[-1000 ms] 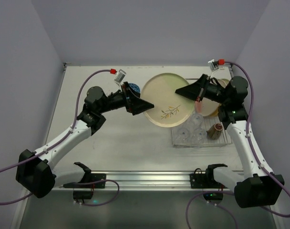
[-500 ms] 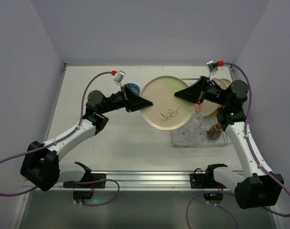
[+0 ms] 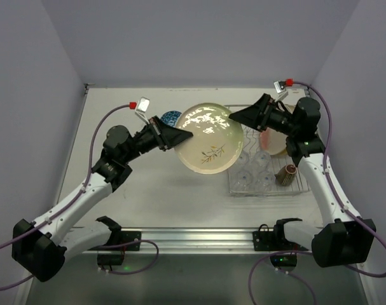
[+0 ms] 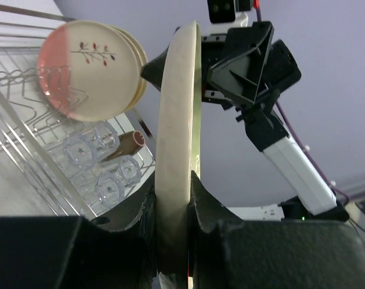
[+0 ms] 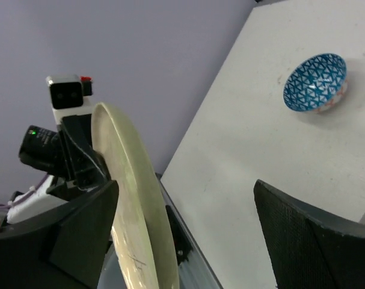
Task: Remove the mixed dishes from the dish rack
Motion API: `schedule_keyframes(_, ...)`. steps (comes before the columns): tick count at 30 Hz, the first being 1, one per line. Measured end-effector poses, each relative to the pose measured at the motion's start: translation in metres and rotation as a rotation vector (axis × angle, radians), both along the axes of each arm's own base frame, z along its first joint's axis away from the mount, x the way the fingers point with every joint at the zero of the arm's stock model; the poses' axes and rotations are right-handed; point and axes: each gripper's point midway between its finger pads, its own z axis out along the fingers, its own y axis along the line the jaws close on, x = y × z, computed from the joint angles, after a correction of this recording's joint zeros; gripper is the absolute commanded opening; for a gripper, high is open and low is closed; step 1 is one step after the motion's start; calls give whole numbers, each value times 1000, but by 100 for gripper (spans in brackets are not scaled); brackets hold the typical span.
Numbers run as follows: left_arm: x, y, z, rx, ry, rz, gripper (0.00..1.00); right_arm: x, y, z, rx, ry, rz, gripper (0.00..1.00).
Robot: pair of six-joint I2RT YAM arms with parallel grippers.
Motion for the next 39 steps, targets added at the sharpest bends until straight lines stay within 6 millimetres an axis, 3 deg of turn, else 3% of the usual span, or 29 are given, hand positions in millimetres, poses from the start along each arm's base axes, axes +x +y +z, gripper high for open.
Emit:
schedule_keyframes(7,17,33,-2,0,111,234,0,24,-20,-28,-109,80,-197,99)
schedule_keyframes(11,47,72,-22,28,212,415,0,25,-35,-38,-171,101,-297,99)
schedule_keyframes(14,83,129,-43,37,303,611,0,14,-46,-29,-203,65,-361,99)
schedule_keyframes(16,108,178,-57,22,359,755,0,0,-53,-15,-212,10,-395,99)
schedule_keyframes(20,144,280,-84,-37,449,1016,0,-43,-60,17,-201,-148,-418,99)
schedule_keyframes(23,161,334,-110,-67,489,1144,0,-80,-62,31,-177,-252,-416,99)
schedule_keyframes(26,180,349,-140,-61,518,1169,0,-109,-60,34,-153,-320,-392,99)
schedule_keyframes(32,206,351,-205,4,583,1142,0,-136,-51,15,-144,-330,-307,99)
schedule_keyframes(39,222,352,-233,34,574,1125,0,-151,-47,5,-150,-326,-256,99)
